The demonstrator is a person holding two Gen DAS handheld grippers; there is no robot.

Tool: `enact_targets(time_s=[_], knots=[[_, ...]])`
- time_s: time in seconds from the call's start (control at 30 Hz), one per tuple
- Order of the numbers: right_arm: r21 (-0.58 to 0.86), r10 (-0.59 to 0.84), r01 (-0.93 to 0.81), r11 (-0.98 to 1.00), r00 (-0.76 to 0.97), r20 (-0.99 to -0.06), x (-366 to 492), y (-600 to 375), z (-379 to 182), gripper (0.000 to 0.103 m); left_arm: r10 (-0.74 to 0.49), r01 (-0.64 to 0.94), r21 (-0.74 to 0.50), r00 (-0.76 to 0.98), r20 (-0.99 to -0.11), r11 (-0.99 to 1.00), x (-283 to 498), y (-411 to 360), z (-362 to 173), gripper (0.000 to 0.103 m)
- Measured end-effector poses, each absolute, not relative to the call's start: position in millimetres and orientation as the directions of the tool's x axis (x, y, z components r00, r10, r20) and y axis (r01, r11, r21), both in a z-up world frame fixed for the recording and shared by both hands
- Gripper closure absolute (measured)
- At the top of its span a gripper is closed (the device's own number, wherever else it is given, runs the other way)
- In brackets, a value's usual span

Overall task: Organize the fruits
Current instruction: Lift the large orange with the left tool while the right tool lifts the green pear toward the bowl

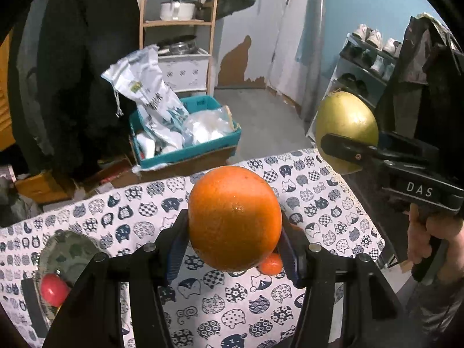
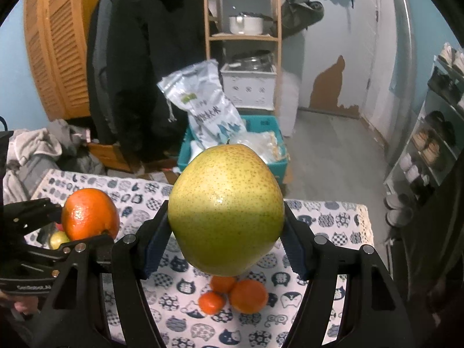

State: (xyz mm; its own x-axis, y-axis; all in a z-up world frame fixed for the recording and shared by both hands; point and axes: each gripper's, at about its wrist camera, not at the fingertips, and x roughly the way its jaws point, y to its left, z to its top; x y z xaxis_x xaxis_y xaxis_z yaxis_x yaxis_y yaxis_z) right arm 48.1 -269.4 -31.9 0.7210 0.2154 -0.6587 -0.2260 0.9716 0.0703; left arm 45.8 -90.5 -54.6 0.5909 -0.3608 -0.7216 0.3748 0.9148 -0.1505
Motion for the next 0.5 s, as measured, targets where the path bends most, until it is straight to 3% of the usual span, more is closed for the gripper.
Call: enact_targets(time_s=[0.5], knots=[[0.088, 0.3, -0.318, 0.944, 0.715, -0.632, 42.1, -224.0, -12.6, 0.033, -0.357, 0.333, -0.175, 0.629, -0.691, 0.926, 29.7, -47.8, -35.0, 0.045]])
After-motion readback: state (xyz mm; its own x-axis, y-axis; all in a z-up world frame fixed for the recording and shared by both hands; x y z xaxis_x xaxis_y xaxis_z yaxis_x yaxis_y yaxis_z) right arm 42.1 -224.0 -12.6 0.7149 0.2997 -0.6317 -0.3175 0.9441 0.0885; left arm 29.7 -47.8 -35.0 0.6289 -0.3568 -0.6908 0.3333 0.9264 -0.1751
